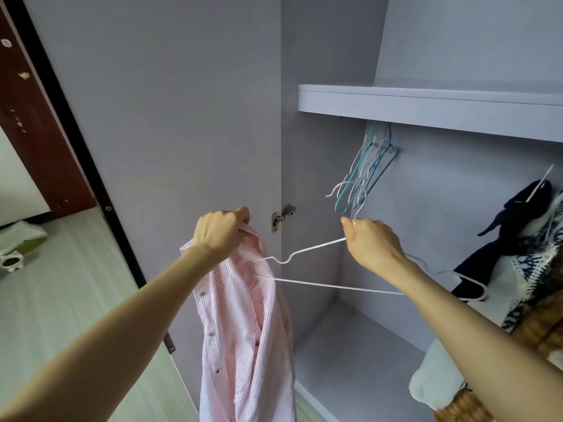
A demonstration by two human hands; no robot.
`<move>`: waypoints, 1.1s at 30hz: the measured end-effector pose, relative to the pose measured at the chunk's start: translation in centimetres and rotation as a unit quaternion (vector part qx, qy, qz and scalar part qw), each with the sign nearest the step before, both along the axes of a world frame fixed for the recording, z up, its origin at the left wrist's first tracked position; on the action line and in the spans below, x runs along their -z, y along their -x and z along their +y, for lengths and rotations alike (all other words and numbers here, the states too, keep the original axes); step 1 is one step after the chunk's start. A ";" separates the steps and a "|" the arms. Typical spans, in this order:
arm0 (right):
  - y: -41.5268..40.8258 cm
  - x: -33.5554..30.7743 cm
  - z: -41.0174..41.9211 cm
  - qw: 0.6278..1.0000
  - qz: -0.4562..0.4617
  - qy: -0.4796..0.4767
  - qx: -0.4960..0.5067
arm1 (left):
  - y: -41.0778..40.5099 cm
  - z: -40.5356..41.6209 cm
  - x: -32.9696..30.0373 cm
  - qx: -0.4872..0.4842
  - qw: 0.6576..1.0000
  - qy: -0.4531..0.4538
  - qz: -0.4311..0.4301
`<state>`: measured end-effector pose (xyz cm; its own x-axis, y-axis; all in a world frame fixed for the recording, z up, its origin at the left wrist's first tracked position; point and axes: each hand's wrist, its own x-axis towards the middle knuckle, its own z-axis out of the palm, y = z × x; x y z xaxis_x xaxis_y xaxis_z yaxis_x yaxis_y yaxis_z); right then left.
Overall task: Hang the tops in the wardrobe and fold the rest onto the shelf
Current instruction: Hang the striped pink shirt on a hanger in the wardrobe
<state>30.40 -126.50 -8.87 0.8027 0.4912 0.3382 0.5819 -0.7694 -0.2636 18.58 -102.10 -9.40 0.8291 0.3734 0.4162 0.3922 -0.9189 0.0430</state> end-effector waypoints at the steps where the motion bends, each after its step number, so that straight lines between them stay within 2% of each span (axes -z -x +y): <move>1: 0.4 0.1 0.4 1.000 0.013 -0.003 -0.019 | 0.0 -0.4 -0.1 -0.001 1.000 0.020 -0.010; 5: 2.6 1.6 2.6 0.997 0.029 0.026 -0.073 | -0.5 -2.5 -0.7 0.009 0.994 0.091 -0.052; 9: 4.1 3.8 4.4 0.999 0.038 -0.020 -0.022 | -0.3 -4.6 -1.5 0.021 0.985 0.144 -0.093; 11: 3.7 4.2 4.5 0.994 0.080 -0.076 0.019 | 0.6 -5.3 -1.6 0.025 0.989 0.119 -0.089; 14: 2.6 4.4 4.2 0.971 0.137 -0.189 0.059 | 2.0 -6.3 -0.8 0.076 0.996 0.026 -0.026; 16: 2.3 4.0 4.2 0.953 0.142 -0.260 0.061 | 2.4 -6.5 -0.4 0.104 0.994 -0.009 0.016; 18: 2.2 3.2 4.3 0.942 0.130 -0.306 0.054 | 2.3 -6.3 -0.2 0.094 0.994 -0.021 0.041; 21: 2.3 2.2 4.3 0.937 0.102 -0.335 0.005 | 2.1 -6.2 -0.7 0.082 0.993 -0.087 0.002; 23: 2.9 1.4 4.2 0.934 0.065 -0.351 -0.035 | 1.4 -6.6 -1.2 0.097 0.990 -0.097 -0.030; 25: 3.3 0.8 4.2 0.932 0.025 -0.355 -0.063 | 0.5 -6.9 -1.9 0.116 0.989 -0.096 -0.009; 27: 3.4 0.3 4.0 0.933 0.009 -0.350 -0.084 | -0.2 -6.8 -2.5 0.124 0.991 -0.048 0.022; 29: 3.4 -0.3 3.4 0.919 -0.013 -0.371 -0.131 | -0.9 -6.2 -2.8 0.116 0.992 0.040 0.032; 33: 3.6 0.0 1.6 0.890 -0.224 -0.341 -0.202 | -2.0 -4.9 -2.5 0.106 0.976 0.187 -0.034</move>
<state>26.82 -124.93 -8.91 0.3166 0.2671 0.9102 0.9391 -0.2234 -0.2611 20.59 -106.95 -6.93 0.8792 0.3330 0.3408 0.1798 -0.8943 0.4099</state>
